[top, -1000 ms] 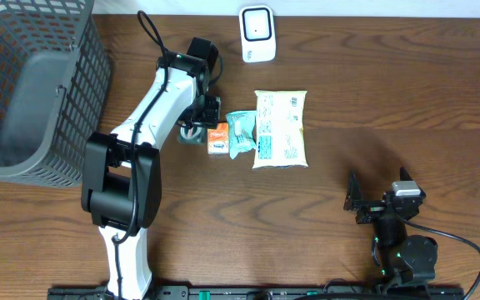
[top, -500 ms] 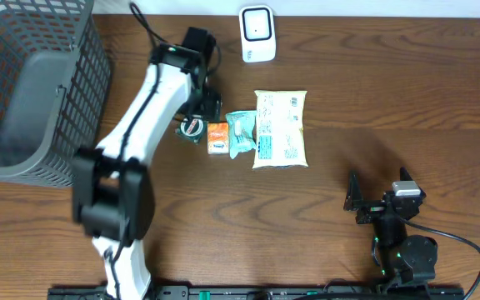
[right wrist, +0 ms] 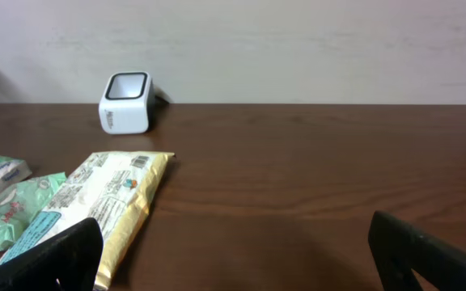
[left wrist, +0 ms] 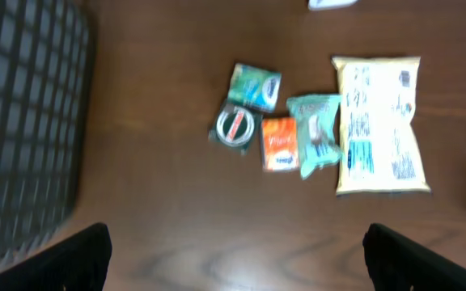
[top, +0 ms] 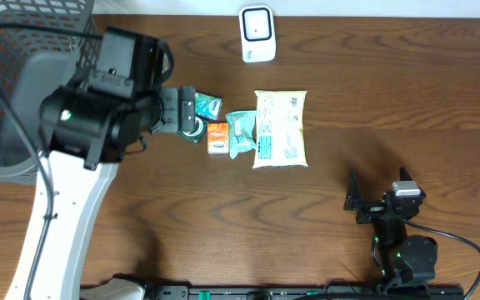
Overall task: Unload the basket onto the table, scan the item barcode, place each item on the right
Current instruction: 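Release the tin left of the orange pack and retract the left arm, then raise the right gripper from rest and swing it toward the items, then lower the right gripper onto the large white snack bag, then pinch the white bag's edge with the right gripper and flip it over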
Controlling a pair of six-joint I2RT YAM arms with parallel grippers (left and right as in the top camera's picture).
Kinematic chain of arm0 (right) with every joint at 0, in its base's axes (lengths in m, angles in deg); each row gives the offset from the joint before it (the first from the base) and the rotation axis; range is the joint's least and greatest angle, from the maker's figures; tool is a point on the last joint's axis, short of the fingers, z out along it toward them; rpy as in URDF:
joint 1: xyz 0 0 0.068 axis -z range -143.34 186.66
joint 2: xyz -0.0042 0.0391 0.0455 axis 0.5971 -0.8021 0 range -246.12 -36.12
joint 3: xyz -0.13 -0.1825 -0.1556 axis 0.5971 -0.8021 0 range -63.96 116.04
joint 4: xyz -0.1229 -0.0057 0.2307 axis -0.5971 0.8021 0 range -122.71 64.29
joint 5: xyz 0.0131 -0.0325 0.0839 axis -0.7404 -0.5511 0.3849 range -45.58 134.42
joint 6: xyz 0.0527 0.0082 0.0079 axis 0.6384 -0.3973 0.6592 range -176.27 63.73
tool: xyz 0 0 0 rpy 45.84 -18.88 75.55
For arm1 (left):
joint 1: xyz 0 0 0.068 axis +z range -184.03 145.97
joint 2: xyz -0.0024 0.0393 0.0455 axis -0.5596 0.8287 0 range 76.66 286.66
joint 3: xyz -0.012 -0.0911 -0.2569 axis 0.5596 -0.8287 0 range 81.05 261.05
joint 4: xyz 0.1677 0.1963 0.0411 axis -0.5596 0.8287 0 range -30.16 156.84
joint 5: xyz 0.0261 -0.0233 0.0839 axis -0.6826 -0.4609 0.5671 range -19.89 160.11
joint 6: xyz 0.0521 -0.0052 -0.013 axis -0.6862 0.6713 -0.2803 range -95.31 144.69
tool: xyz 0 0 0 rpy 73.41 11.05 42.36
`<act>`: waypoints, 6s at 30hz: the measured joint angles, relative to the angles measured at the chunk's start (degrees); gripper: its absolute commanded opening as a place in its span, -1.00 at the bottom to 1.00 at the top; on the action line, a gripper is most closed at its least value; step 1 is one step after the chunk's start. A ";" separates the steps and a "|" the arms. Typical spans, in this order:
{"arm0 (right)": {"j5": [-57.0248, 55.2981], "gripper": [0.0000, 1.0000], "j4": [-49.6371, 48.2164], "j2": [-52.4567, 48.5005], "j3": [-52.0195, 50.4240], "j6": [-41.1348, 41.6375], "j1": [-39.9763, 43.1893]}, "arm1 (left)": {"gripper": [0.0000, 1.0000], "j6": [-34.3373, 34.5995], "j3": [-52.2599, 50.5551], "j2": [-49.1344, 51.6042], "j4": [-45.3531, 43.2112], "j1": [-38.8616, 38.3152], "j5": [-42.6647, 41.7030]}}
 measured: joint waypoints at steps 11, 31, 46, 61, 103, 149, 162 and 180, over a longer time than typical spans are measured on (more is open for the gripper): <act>0.02 0.99 0.00 0.00 0.00 0.00 0.00 | 0.95 4.44 0.00 -2.84 2.95 7.26 -0.17; 0.26 0.99 -0.28 0.00 0.00 1.33 0.00 | 0.96 5.14 -0.07 -2.84 3.02 8.24 -0.20; 22.12 0.98 -4.26 0.00 -0.07 49.75 0.00 | 0.96 5.14 -0.07 -2.84 3.02 8.24 -0.20; 24.37 0.99 -22.97 -0.68 5.75 45.86 0.00 | 0.96 5.14 -0.26 -2.84 3.04 8.24 -0.22; 29.55 0.99 44.96 -99.21 84.37 9.51 -0.20 | 0.96 5.14 -0.26 -2.84 3.04 8.24 -0.22; 5.53 -0.97 52.74 -116.61 84.21 24.41 -25.66 | 0.96 5.14 -0.26 -2.84 3.04 8.24 -0.22; 1.86 -0.93 62.16 -116.56 86.20 23.26 -11.17 | 0.96 5.14 -0.26 -2.84 3.04 8.24 -0.22; 23.08 -0.97 53.20 -115.05 84.08 13.18 -16.09 | 0.96 5.14 -0.26 -2.84 3.04 8.24 -0.22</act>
